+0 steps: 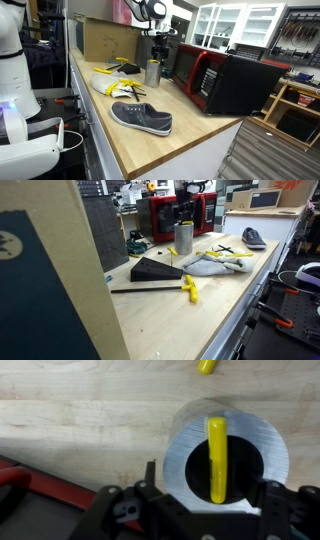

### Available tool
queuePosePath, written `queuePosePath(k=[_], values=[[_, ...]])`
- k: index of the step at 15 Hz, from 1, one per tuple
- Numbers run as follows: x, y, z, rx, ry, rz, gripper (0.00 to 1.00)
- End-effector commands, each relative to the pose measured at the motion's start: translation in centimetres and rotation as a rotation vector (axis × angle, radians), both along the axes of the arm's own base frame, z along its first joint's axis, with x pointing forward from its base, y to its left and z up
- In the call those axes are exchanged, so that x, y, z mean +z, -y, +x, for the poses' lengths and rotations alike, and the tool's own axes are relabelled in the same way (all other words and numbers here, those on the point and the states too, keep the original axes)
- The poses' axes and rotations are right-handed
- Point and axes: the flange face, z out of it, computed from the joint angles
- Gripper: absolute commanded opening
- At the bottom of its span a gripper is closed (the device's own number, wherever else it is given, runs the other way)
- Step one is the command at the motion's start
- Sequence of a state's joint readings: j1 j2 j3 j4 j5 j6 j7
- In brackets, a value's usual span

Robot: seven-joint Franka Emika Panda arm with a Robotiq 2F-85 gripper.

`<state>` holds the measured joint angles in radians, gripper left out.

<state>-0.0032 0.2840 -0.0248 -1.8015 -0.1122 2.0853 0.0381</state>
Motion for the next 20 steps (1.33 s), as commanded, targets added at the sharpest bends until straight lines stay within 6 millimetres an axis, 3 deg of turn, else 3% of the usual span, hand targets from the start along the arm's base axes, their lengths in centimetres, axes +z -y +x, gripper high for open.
queuePosePath(k=[1, 5, 7, 8, 10, 14, 17, 18, 19, 20], values=[[-0.9, 1.0, 0.1, 0.006, -0.095, 0.035, 0.51], [-1.0, 1.5, 0.0, -0.011, -0.137, 0.033, 0.23], [-0.4, 1.8, 0.0, -0.025, -0.129, 0.016, 0.14], [-0.1, 1.7, -0.1, -0.028, -0.121, 0.005, 0.61], [0.4, 1.5, 0.0, -0.025, -0.103, -0.009, 0.69], [2.1, 0.9, 0.2, 0.013, -0.053, -0.055, 0.99], [3.5, 0.0, 0.4, 0.064, -0.021, -0.08, 1.0], [3.7, -0.6, 0.6, 0.088, -0.014, -0.086, 0.96], [4.0, -1.1, 0.7, 0.104, -0.01, -0.089, 0.77], [3.9, -1.6, 0.8, 0.126, -0.006, -0.086, 0.71]])
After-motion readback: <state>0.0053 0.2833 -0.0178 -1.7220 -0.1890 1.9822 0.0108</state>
